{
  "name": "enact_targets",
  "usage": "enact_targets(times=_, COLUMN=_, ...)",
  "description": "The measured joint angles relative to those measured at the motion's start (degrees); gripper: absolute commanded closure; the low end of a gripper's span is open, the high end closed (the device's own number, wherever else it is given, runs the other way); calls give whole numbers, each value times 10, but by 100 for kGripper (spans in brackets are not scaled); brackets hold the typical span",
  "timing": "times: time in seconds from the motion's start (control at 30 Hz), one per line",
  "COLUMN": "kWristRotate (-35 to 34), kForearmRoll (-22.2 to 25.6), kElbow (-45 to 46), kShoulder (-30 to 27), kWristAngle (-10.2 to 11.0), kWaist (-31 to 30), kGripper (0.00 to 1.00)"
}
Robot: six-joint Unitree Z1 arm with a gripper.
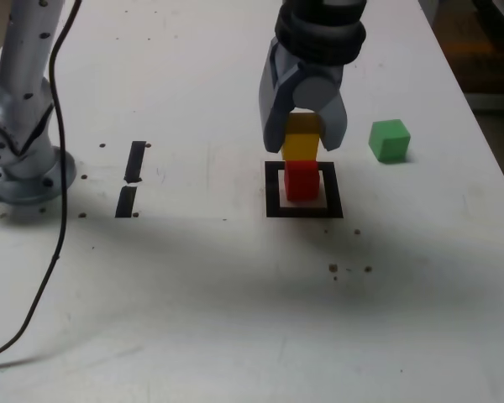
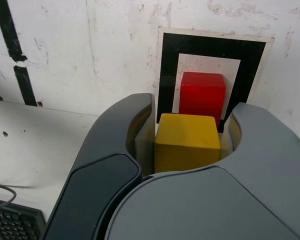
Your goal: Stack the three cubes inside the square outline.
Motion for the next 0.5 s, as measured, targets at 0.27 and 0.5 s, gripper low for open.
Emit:
enact_targets(times=0.27, kWristRotate=12, kForearmRoll=-16, kElbow=4, kShoulder=14, kWristAngle=-8, kWaist=4, kGripper=70)
enact_targets(times=0.5, kWristRotate=17, kForearmRoll=-26, kElbow=17, kShoulder=21, kWristAngle=-6, kWaist=10, kGripper=69)
